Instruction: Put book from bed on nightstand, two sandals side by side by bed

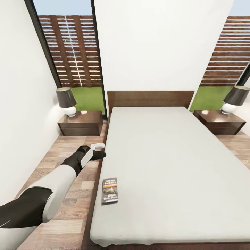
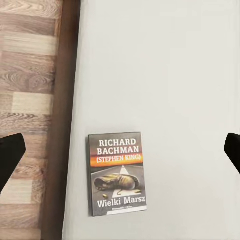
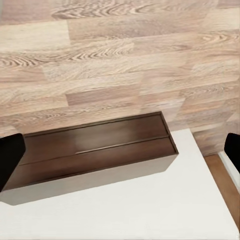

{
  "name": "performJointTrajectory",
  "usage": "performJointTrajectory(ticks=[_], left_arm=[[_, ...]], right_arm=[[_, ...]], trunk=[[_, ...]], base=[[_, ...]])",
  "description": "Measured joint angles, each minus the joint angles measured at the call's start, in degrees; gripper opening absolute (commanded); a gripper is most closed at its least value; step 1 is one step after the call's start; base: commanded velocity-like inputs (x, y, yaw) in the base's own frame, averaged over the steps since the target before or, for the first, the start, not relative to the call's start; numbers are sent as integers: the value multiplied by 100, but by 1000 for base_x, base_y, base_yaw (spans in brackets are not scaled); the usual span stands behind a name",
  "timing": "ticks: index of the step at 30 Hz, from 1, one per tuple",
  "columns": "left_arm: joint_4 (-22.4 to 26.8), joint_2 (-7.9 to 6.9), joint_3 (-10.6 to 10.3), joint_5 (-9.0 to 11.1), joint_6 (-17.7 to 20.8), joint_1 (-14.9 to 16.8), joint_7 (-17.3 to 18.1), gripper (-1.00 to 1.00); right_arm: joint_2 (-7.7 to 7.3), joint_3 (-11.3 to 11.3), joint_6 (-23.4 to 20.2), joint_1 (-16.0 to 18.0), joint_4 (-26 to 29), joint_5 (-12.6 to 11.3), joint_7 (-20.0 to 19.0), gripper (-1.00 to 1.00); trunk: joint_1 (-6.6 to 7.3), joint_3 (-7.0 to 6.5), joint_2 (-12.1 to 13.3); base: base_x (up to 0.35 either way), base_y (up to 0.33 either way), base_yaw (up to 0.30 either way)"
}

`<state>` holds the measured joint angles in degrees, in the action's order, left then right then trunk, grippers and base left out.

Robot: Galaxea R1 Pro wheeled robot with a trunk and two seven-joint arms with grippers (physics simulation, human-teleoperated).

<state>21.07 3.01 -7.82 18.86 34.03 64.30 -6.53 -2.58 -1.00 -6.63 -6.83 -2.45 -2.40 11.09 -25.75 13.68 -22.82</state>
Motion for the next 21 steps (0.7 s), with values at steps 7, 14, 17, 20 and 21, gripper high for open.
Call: performJointTrajectory(ticks=[7,14,17,20,21], left_arm=[[-4,7,4,1,2,94,1,100],[-6,9,5,1,3,126,5,100],[-6,9,6,-2,1,133,2,100],[-6,11,6,-3,0,137,1,100],[-6,13,6,-3,-1,139,0,100]], right_arm=[[-18,-4,-42,-81,0,-2,2,100],[-39,-6,-67,-140,0,0,2,100],[-44,-5,-73,-159,0,0,2,100],[-45,-4,-74,-164,0,0,2,100],[-46,-3,-77,-169,0,0,2,100]], trunk=[[0,66,0],[0,133,0],[0,161,0],[0,189,0],[0,199,0]], base=[[0,0,0],[0,0,0],[0,0,0],[0,0,0],[0,0,0]])
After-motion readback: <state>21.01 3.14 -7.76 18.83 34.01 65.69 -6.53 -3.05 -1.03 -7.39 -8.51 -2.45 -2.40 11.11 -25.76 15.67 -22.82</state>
